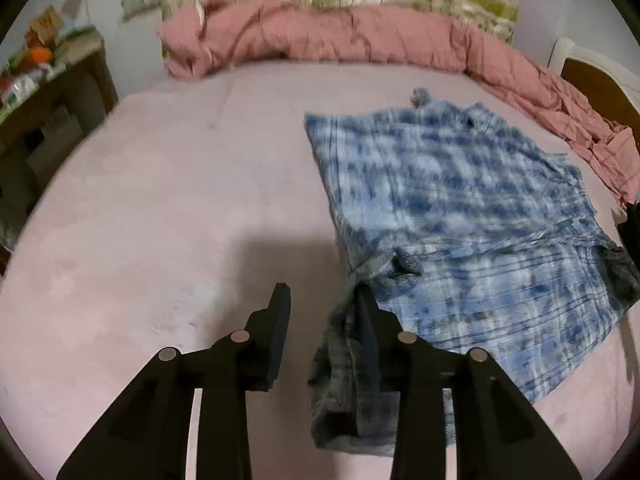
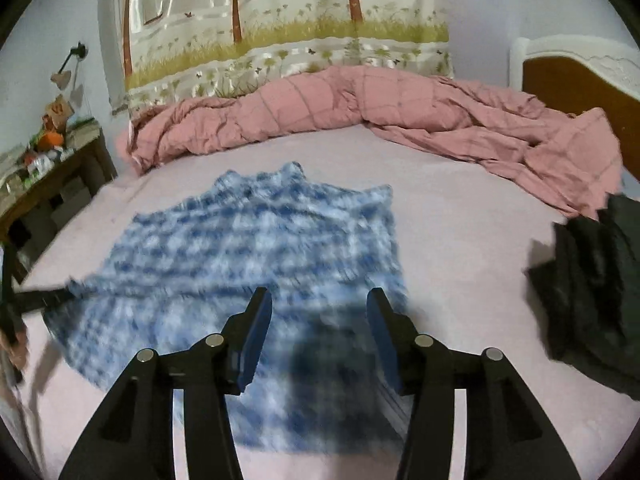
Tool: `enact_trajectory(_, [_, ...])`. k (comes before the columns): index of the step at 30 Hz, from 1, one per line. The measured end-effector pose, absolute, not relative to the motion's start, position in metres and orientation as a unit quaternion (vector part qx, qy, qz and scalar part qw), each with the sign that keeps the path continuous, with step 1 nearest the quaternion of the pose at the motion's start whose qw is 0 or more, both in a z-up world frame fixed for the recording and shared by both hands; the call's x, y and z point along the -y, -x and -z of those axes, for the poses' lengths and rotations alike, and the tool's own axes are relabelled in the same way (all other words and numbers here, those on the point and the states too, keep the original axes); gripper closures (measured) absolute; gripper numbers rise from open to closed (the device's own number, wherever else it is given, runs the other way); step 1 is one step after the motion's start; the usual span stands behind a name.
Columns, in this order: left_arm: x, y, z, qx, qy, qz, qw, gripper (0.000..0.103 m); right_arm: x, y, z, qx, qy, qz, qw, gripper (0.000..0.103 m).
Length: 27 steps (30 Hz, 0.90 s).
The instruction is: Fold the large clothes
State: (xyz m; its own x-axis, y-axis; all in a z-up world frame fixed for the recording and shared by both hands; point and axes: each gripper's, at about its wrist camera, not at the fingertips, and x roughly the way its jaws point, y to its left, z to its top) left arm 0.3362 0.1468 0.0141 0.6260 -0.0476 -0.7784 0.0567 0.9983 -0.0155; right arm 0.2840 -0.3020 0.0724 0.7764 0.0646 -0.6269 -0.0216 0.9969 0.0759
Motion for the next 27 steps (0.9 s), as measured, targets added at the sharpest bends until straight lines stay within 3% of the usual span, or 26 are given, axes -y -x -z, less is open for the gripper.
enact_trajectory(5, [-0.134, -0.309, -0.052, -0.381, 0.0, 0.014, 0.924, 0.065, 0.313, -0.249, -0.059, -0.352, -0.05, -0.031, 0.934, 0.05])
enact_trajectory(8, [-0.115, -0.284, -0.072, -0.345, 0.003, 0.027, 0.938, 0.056, 0.314, -0.233, -0.053, -0.361, -0.067, -0.05, 0.929, 0.042])
enact_trajectory(13, [-0.091, -0.241, -0.066, -0.314, 0.07, 0.072, 0.944, 0.054, 0.303, -0.217, -0.043, -0.356, -0.099, -0.051, 0.928, 0.037])
enact_trajectory(16, [-0.073, -0.233, -0.051, -0.323, 0.042, 0.06, 0.944, 0.053, 0.292, -0.21, -0.038, -0.35, -0.109, -0.042, 0.93, 0.026])
enact_trajectory(18, [-0.066, -0.237, -0.046, -0.337, 0.052, 0.064, 0.938, 0.045, 0.288, -0.206, -0.035, -0.352, -0.114, -0.044, 0.928, 0.022])
enact_trajectory(23, [-0.055, -0.241, -0.015, -0.392, 0.087, 0.059, 0.914, 0.027, 0.285, -0.204, -0.023, -0.379, -0.118, -0.036, 0.917, 0.021])
enact_trajectory(27, [-0.063, -0.234, 0.012, -0.421, 0.131, 0.015, 0.897, 0.023, 0.284, -0.199, -0.012, -0.395, -0.115, -0.031, 0.911, 0.021])
